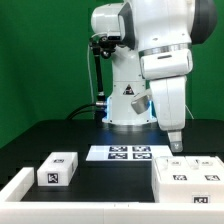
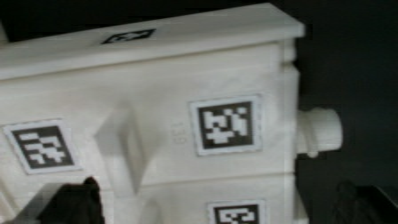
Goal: Assemble cabinet
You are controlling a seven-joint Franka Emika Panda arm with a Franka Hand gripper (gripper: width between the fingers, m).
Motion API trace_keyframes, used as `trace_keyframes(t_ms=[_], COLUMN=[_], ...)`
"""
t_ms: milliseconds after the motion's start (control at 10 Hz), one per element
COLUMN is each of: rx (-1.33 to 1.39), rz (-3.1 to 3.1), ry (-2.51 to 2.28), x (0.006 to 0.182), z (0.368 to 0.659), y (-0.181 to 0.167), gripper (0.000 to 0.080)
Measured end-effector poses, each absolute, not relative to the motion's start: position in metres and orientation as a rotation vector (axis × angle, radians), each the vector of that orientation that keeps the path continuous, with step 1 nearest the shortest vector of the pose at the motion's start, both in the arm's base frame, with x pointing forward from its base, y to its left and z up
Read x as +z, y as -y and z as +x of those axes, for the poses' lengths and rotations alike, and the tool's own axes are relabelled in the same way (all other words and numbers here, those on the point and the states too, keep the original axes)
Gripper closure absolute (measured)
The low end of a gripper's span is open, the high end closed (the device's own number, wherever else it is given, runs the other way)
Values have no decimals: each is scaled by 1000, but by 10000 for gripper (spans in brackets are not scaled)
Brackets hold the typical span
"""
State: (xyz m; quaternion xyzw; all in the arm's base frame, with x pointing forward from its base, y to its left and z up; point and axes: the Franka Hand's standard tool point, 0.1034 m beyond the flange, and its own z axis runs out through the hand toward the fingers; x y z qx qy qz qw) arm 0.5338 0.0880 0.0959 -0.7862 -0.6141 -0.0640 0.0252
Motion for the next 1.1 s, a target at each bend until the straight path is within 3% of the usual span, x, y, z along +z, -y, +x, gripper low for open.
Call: trace_keyframes(t_ms=[500, 800, 1000, 1100], rx=[-245, -376, -430, -411], rz=[-2619, -2870, -2949, -2952], ry=[1626, 1012, 475, 435], x=[98, 98, 92, 90], z=[531, 526, 505, 503], y=[-93, -107, -105, -105], gripper=[150, 150, 150, 150])
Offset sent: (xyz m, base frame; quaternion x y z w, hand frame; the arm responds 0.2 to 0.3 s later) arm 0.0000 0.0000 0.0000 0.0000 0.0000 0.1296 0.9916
